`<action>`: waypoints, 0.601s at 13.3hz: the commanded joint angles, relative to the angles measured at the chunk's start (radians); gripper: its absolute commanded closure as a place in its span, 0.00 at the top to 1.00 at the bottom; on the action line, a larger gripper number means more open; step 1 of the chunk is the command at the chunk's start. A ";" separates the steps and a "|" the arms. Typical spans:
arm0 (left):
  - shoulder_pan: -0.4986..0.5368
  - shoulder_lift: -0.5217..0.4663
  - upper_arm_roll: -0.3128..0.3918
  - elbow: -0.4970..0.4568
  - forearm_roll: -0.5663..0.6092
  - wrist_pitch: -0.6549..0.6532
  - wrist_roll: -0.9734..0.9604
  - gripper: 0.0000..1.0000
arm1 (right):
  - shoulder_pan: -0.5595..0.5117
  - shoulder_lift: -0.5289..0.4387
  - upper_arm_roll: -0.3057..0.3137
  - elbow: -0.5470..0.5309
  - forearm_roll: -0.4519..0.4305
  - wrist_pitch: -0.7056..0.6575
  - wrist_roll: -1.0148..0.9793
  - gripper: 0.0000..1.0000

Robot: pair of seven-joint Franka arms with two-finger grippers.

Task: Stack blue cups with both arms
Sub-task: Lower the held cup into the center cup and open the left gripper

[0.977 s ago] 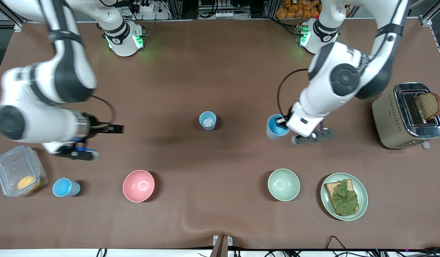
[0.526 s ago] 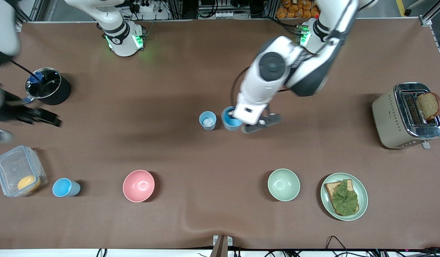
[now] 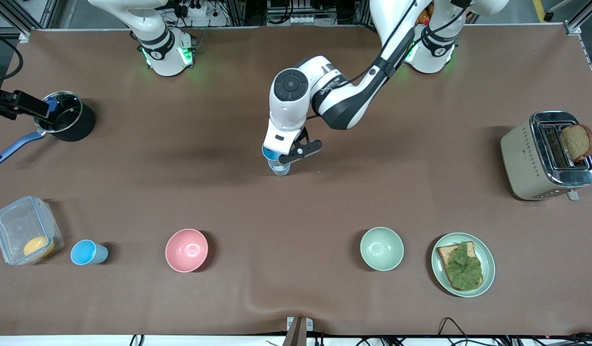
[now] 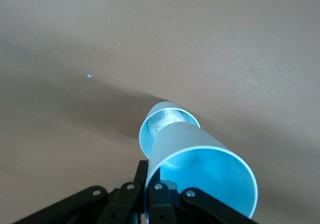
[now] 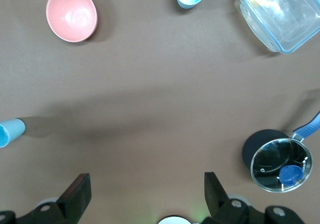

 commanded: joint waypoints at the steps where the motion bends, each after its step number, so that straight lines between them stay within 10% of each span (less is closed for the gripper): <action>1: -0.014 0.029 0.008 0.025 0.030 -0.007 -0.026 0.00 | -0.005 0.000 0.018 -0.006 -0.062 0.001 0.006 1.00; 8: -0.018 0.077 0.007 0.025 0.031 0.033 -0.027 0.00 | 0.004 0.012 0.018 -0.006 -0.067 0.028 -0.005 1.00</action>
